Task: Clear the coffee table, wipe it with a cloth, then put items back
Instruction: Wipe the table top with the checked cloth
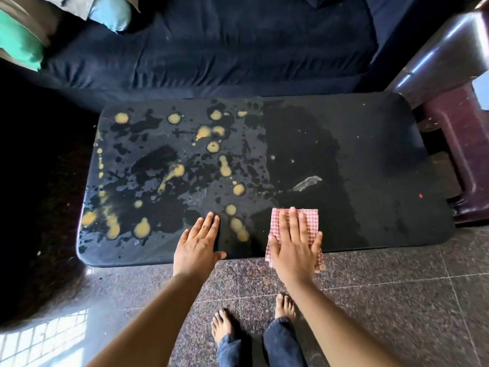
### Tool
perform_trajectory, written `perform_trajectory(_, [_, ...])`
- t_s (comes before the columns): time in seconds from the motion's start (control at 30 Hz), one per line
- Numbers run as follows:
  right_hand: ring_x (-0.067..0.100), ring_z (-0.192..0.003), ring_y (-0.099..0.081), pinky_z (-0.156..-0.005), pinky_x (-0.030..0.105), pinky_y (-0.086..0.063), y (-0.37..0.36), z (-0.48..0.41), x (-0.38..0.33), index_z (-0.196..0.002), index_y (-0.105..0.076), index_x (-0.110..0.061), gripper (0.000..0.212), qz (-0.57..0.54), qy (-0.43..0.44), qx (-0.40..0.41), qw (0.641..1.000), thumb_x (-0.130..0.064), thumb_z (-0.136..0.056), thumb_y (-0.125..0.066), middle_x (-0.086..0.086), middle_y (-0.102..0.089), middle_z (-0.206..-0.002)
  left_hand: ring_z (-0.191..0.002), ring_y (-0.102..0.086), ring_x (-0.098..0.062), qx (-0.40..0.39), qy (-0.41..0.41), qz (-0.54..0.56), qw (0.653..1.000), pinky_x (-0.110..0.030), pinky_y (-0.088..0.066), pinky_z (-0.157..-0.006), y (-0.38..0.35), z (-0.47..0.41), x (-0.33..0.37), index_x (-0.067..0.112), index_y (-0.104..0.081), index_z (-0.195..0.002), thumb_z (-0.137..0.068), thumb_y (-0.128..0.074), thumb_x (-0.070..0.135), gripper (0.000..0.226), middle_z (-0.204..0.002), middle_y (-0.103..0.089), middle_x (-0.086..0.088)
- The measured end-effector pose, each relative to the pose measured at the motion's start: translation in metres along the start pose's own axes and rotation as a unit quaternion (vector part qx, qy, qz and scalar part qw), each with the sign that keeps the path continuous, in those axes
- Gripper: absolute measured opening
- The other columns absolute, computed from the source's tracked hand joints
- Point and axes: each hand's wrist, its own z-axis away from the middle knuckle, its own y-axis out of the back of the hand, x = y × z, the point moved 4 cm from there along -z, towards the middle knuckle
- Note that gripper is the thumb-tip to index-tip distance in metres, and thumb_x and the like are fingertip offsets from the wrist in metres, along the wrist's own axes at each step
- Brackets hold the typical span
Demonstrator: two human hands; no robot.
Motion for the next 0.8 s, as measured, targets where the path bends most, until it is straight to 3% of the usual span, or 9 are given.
perform_trajectory(0.07, [0.02,-0.146,-0.011,-0.109,0.064,-0.016,0.0,0.005,-0.026,-0.151,-0.019,-0.024,0.065,-0.013,0.009,-0.007,1.0,-0.051,-0.092,-0.028,0.0,-0.015,-0.159,-0.148,0.003,-0.013,-0.003,0.009,-0.01,1.0,-0.033,-0.009,-0.118,0.002,-0.003,0.004,0.023,0.005,-0.153,-0.091,-0.05,0.05,0.087,-0.16,0.009,0.008])
perform_trajectory(0.17, [0.024,-0.145,-0.015,-0.108,0.064,-0.015,-0.005,0.01,-0.054,-0.151,-0.017,-0.024,0.071,0.037,0.159,-0.04,0.986,-0.062,-0.091,-0.028,0.001,-0.017,-0.158,-0.148,-0.002,-0.015,-0.007,0.012,-0.023,1.0,-0.033,-0.011,-0.118,0.003,-0.007,0.005,0.022,0.003,-0.153,-0.091,-0.053,0.049,0.088,-0.161,0.005,0.007])
perform_trajectory(0.27, [0.022,-0.145,-0.015,-0.106,0.065,-0.021,-0.003,0.005,-0.039,-0.15,-0.017,-0.025,0.076,0.084,0.218,-0.07,0.97,-0.069,-0.089,-0.023,0.001,-0.016,-0.158,-0.148,-0.005,-0.016,-0.014,0.009,-0.037,0.999,-0.033,-0.012,-0.118,0.007,-0.007,0.006,0.021,0.002,-0.153,-0.09,-0.053,0.05,0.088,-0.161,0.002,0.006])
perform_trajectory(0.37, [0.02,-0.144,-0.016,-0.103,0.064,-0.032,0.004,0.009,-0.018,-0.149,-0.019,-0.026,0.068,0.099,0.216,-0.103,0.966,-0.061,-0.091,-0.027,-0.001,-0.02,-0.157,-0.148,-0.006,-0.017,-0.032,0.006,-0.046,0.998,-0.034,-0.012,-0.118,0.009,-0.007,0.007,0.019,0.002,-0.153,-0.091,-0.052,0.05,0.088,-0.161,0.002,0.005])
perform_trajectory(0.53, [0.013,-0.133,-0.041,-0.09,0.052,-0.051,0.025,0.022,-0.014,-0.136,-0.05,-0.022,0.075,0.059,0.199,-0.121,0.971,-0.038,-0.068,-0.078,-0.005,-0.047,-0.143,-0.147,-0.01,-0.02,-0.066,-0.008,-0.069,0.995,-0.036,-0.013,-0.118,0.017,-0.009,0.009,0.016,0.001,-0.153,-0.09,-0.053,0.051,0.09,-0.161,-0.001,0.001])
perform_trajectory(0.6, [0.008,-0.137,-0.031,-0.098,0.047,-0.048,0.042,0.023,-0.019,-0.139,-0.047,-0.023,0.065,0.055,0.23,-0.148,0.96,-0.034,-0.079,-0.071,-0.009,-0.041,-0.147,-0.147,-0.013,-0.021,-0.091,-0.015,-0.087,0.992,-0.037,-0.012,-0.118,0.023,-0.011,0.009,0.015,-0.001,-0.153,-0.09,-0.055,0.05,0.09,-0.161,-0.003,0.0])
perform_trajectory(0.67, [0.009,-0.143,-0.021,-0.113,0.039,-0.031,0.055,0.019,-0.017,-0.147,-0.033,-0.023,0.055,0.007,0.234,-0.214,0.949,-0.03,-0.095,-0.05,-0.01,-0.027,-0.154,-0.144,-0.02,-0.02,-0.117,-0.023,-0.095,0.988,-0.039,-0.011,-0.118,0.034,-0.015,0.011,0.015,-0.008,-0.153,-0.088,-0.055,0.052,0.088,-0.161,-0.01,0.0])
perform_trajectory(0.73, [0.012,-0.14,-0.03,-0.113,0.03,-0.027,0.069,0.006,-0.014,-0.147,-0.033,-0.021,0.052,-0.062,0.168,-0.287,0.941,-0.033,-0.098,-0.046,-0.007,-0.032,-0.153,-0.137,-0.036,-0.019,-0.121,-0.031,-0.083,0.989,-0.04,-0.011,-0.117,0.048,-0.022,0.013,0.017,-0.025,-0.149,-0.089,-0.052,0.053,0.075,-0.155,-0.029,0.0])
perform_trajectory(0.8, [0.015,-0.135,-0.039,-0.105,0.026,-0.032,0.089,-0.021,-0.015,-0.145,-0.037,-0.019,0.05,-0.122,0.117,-0.268,0.949,-0.033,-0.098,-0.047,-0.004,-0.04,-0.149,-0.137,-0.036,-0.017,-0.094,-0.031,-0.054,0.994,-0.04,-0.008,-0.117,0.066,-0.034,0.012,0.021,-0.031,-0.146,-0.092,-0.047,0.051,0.064,-0.153,-0.033,0.002])
